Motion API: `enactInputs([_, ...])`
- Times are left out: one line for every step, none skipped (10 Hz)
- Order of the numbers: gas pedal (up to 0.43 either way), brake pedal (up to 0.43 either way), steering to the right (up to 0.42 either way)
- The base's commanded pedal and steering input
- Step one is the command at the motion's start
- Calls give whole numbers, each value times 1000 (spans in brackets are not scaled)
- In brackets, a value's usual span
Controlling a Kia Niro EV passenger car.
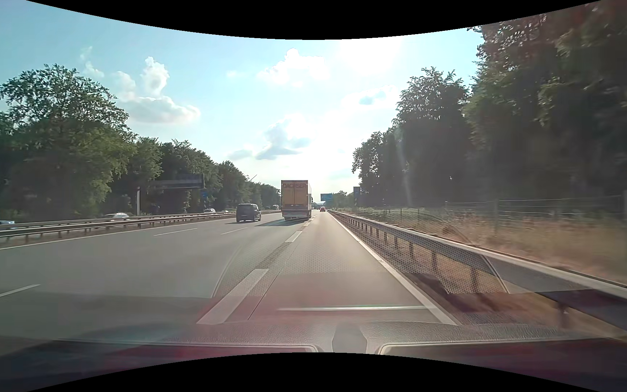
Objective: Follow the waypoints while adhering to traffic rules and regulations
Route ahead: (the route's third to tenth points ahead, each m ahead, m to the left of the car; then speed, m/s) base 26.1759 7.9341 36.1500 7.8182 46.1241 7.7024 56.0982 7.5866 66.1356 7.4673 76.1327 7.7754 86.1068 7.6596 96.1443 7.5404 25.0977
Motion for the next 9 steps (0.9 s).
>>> enactInputs([138, 0, -3])
enactInputs([138, 0, -3])
enactInputs([150, 0, -3])
enactInputs([157, 0, -3])
enactInputs([169, 0, -3])
enactInputs([169, 0, -3])
enactInputs([169, 0, -3])
enactInputs([169, 0, -3])
enactInputs([169, 0, -3])
